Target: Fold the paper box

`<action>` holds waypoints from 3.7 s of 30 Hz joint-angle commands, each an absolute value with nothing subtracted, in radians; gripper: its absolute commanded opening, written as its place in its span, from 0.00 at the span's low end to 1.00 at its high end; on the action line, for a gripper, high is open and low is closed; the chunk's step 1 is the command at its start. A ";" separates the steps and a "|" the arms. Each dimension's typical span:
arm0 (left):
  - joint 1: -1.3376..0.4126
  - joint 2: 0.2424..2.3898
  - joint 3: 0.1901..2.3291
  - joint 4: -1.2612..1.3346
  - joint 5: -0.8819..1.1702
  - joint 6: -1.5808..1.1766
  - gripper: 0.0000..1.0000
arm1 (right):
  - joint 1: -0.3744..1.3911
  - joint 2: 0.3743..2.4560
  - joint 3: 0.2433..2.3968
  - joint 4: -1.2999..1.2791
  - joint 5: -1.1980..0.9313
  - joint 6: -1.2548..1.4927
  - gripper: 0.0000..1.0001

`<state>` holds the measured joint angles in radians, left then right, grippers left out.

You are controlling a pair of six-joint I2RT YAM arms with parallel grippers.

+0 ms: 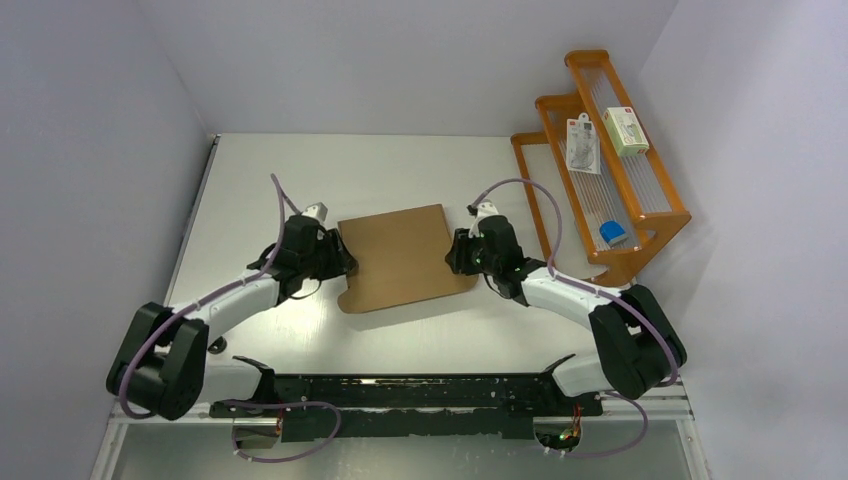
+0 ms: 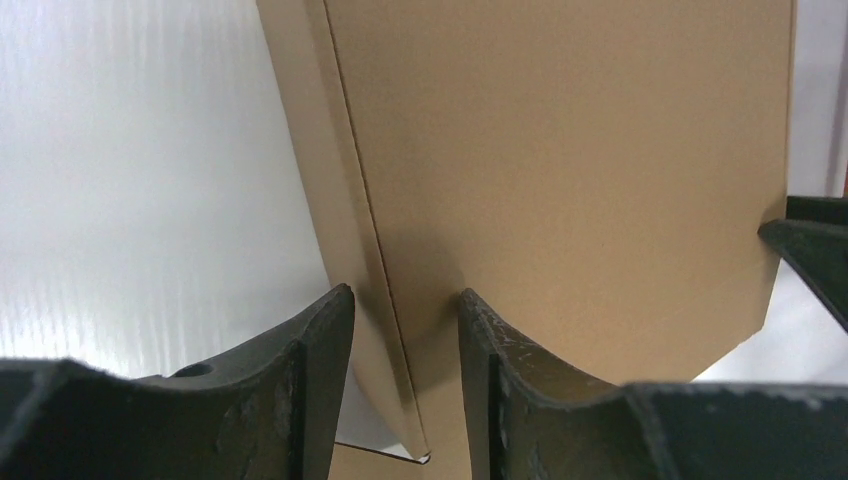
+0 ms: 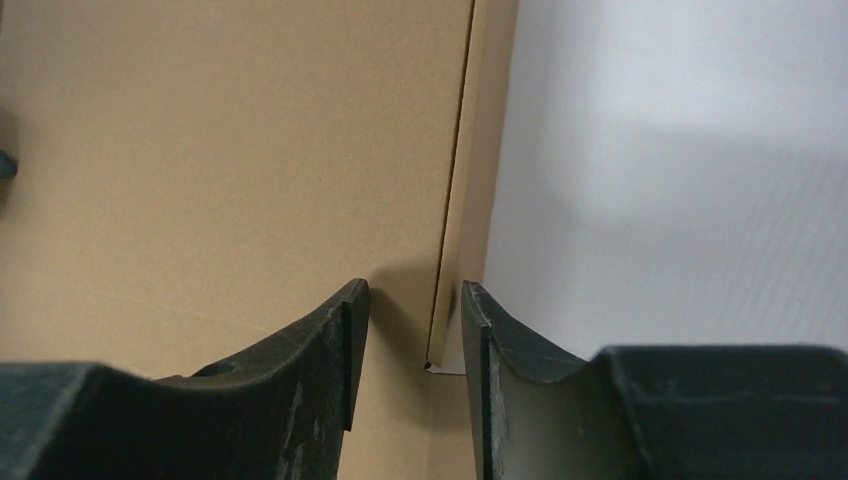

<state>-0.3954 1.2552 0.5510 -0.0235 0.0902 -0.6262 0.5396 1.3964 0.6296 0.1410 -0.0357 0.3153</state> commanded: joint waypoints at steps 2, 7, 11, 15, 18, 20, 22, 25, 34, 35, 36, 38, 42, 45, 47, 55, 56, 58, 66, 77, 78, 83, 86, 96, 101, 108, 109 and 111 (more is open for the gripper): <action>-0.399 1.378 0.617 0.081 0.092 -0.579 0.46 | 0.491 1.407 0.559 0.192 -0.062 0.370 0.40; -0.392 1.453 0.714 0.107 0.066 -0.552 0.47 | 0.473 1.397 0.595 0.219 -0.067 0.395 0.40; -0.391 1.388 0.725 0.087 0.056 -0.553 0.55 | 0.469 1.345 0.624 0.186 -0.044 0.396 0.42; -0.392 1.264 0.666 0.053 0.046 -0.566 0.63 | 0.465 1.266 0.592 0.169 -0.019 0.397 0.48; -0.392 1.218 0.614 0.064 0.089 -0.588 0.66 | 0.464 1.242 0.565 0.170 -0.019 0.397 0.50; -0.393 1.223 0.585 0.088 0.116 -0.603 0.65 | 0.462 1.255 0.551 0.183 -0.027 0.403 0.50; -0.393 1.244 0.562 0.112 0.130 -0.613 0.65 | 0.463 1.282 0.543 0.204 -0.052 0.413 0.49; -0.393 1.284 0.541 0.148 0.150 -0.615 0.63 | 0.463 1.318 0.522 0.249 -0.072 0.432 0.47; -0.393 1.385 0.506 0.221 0.168 -0.599 0.53 | 0.462 1.375 0.484 0.302 -0.101 0.421 0.41; -0.393 1.393 0.507 0.224 0.168 -0.598 0.52 | 0.462 1.377 0.482 0.306 -0.107 0.423 0.40; -0.392 1.401 0.512 0.225 0.164 -0.592 0.52 | 0.463 1.378 0.481 0.309 -0.113 0.425 0.39; -0.392 1.412 0.531 0.213 0.148 -0.585 0.51 | 0.463 1.376 0.484 0.309 -0.129 0.426 0.38; -0.390 1.392 0.590 0.154 0.094 -0.560 0.51 | 0.463 1.340 0.519 0.270 -0.137 0.410 0.38; -0.386 1.338 0.632 0.076 0.040 -0.558 0.51 | 0.464 1.307 0.558 0.213 -0.134 0.369 0.45; -0.385 1.288 0.660 0.019 0.011 -0.565 0.55 | 0.468 1.288 0.591 0.164 -0.123 0.338 0.51; -0.372 1.029 0.824 -0.261 -0.108 -0.445 0.76 | 0.586 1.212 0.664 0.017 0.034 0.179 0.63; -0.371 1.002 0.852 -0.295 -0.124 -0.415 0.80 | 0.605 1.208 0.668 0.012 0.050 0.167 0.65; -0.369 0.959 0.904 -0.356 -0.157 -0.354 0.86 | 0.650 1.204 0.679 0.004 0.074 0.121 0.69; -0.365 0.842 0.910 -0.362 -0.280 -0.123 0.97 | 0.867 1.305 0.801 -0.143 0.158 -0.072 0.74; -0.363 0.655 0.792 -0.347 -0.436 -0.146 0.97 | 1.221 1.469 0.874 -0.190 0.544 -0.314 0.74; -0.364 0.654 0.795 -0.351 -0.442 -0.149 0.97 | 1.252 1.494 0.874 -0.169 0.592 -0.334 0.74; -0.355 0.638 0.796 -0.364 -0.462 -0.161 0.97 | 1.321 1.605 0.847 -0.009 0.778 -0.463 0.73; -0.350 0.626 0.791 -0.360 -0.464 -0.164 0.97 | 1.327 1.668 0.830 0.107 0.851 -0.549 0.72; -0.335 0.617 0.787 -0.365 -0.478 -0.174 0.97 | 1.329 1.852 0.751 0.494 0.969 -0.769 0.65; -0.332 0.615 0.785 -0.364 -0.468 -0.174 0.97 | 1.316 1.901 0.732 0.655 0.988 -0.859 0.57; -0.327 0.614 0.785 -0.366 -0.481 -0.176 0.97 | 1.295 1.899 0.754 0.681 0.953 -0.873 0.16; -0.325 0.615 0.785 -0.365 -0.479 -0.176 0.97 | 1.294 1.897 0.761 0.673 0.949 -0.871 0.11; -0.324 0.616 0.784 -0.364 -0.473 -0.175 0.97 | 1.293 1.892 0.764 0.673 0.949 -0.878 0.03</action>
<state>-0.3359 0.6254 0.7898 -0.3515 -0.4614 -0.1726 1.2995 1.9026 0.7429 0.6323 0.9592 -0.8845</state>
